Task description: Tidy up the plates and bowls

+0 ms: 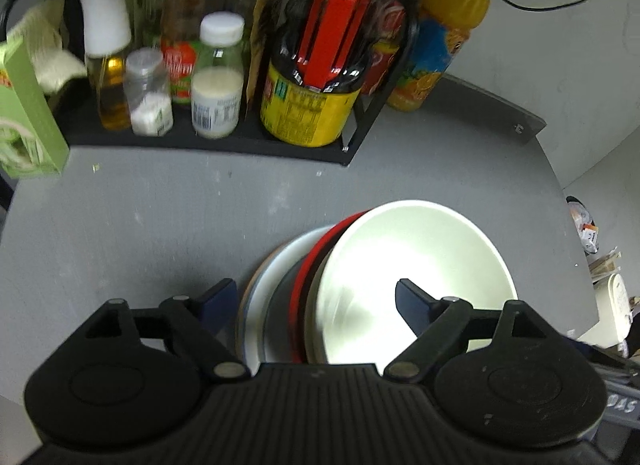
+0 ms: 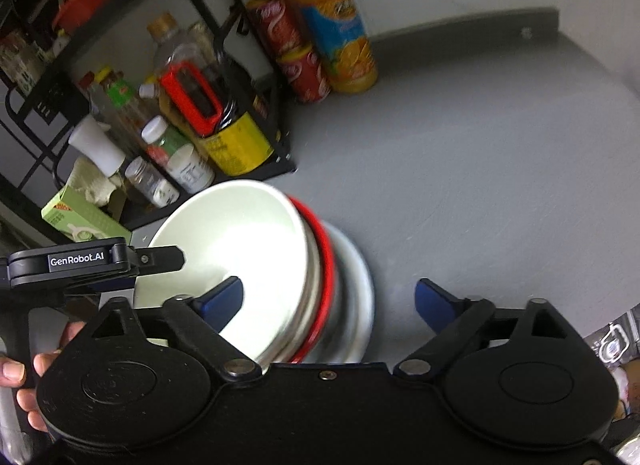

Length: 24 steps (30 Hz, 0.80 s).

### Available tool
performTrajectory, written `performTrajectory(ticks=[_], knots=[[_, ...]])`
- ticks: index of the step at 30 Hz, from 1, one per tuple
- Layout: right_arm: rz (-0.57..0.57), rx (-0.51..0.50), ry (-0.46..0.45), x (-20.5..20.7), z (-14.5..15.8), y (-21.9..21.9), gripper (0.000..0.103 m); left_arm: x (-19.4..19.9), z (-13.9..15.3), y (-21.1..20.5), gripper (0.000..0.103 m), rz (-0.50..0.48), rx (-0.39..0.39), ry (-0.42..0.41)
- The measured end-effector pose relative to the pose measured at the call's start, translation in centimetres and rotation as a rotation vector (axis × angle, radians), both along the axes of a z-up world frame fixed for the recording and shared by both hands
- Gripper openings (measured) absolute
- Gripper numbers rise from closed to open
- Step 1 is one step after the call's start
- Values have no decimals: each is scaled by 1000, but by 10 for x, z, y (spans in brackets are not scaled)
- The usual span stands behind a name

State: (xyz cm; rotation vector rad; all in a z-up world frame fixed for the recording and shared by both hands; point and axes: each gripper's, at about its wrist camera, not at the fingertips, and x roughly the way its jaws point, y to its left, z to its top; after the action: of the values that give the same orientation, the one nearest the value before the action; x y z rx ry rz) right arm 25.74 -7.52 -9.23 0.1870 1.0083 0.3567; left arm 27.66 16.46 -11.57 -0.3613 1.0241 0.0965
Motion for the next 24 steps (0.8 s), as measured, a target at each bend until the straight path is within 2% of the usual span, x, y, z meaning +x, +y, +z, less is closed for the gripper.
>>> performTrajectory(ticks=[3, 7, 12, 24], knots=[[-27, -46, -33, -5, 5, -12, 100, -2, 10, -4, 87, 0, 27, -27], [-57, -47, -52, -14, 8, -27, 102, -8, 21, -11, 92, 5, 65, -59], [-67, -49, -74, -28, 14, -42, 103, -20, 27, -20, 92, 25, 83, -55], [-82, -64, -164, -69, 41, -64, 103, -70, 58, -48, 92, 20, 141, -110]])
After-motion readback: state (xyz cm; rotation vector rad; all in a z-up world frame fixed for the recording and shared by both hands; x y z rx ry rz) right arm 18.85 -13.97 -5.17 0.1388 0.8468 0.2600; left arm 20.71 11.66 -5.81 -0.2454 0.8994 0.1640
